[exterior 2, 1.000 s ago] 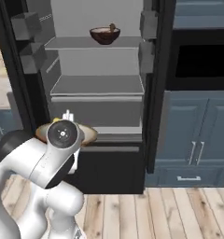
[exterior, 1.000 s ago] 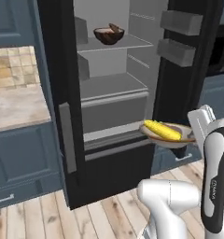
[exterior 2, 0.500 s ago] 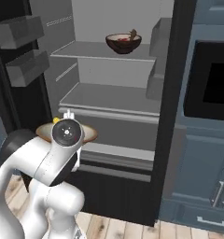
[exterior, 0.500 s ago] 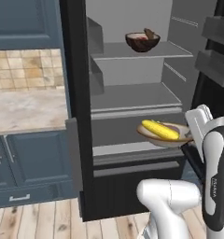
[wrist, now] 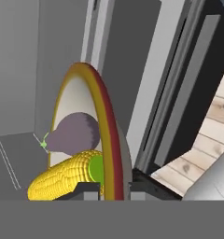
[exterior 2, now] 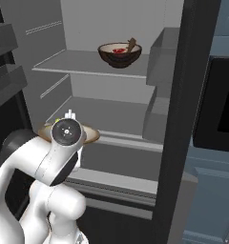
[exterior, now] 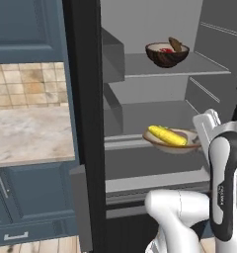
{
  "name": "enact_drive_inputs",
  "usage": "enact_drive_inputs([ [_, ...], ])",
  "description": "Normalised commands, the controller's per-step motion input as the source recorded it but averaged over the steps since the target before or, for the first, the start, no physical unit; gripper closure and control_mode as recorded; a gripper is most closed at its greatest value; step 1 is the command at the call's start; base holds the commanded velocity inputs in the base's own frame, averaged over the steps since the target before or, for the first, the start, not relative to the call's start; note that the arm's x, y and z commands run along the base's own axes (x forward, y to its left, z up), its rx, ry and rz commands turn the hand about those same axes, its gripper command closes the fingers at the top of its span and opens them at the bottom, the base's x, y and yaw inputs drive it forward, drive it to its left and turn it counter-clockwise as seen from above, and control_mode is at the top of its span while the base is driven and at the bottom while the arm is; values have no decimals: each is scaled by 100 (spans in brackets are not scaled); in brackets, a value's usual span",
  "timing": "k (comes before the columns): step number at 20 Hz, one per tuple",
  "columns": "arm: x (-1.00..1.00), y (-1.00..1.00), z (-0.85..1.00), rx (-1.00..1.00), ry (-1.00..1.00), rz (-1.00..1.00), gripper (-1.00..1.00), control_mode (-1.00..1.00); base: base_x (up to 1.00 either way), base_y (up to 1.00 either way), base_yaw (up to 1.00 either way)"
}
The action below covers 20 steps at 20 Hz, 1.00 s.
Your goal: Place the bowl with the eggplant and corn on the second highest shelf of the fridge. Place the bowl with the steak and fish on the top shelf of the fridge.
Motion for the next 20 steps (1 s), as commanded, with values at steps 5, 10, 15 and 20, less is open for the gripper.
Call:
enact_drive_inputs([
  [5, 68, 5, 28, -6, -26, -21, 100, -100, 0, 0, 0],
  [10, 100, -5, -2, 0, 0, -8, 100, -100, 0, 0, 0],
  [15, 98, -11, -33, 0, 5, -2, 100, -100, 0, 0, 0],
  [20, 83, -13, -36, 0, 5, 0, 100, -100, 0, 0, 0],
])
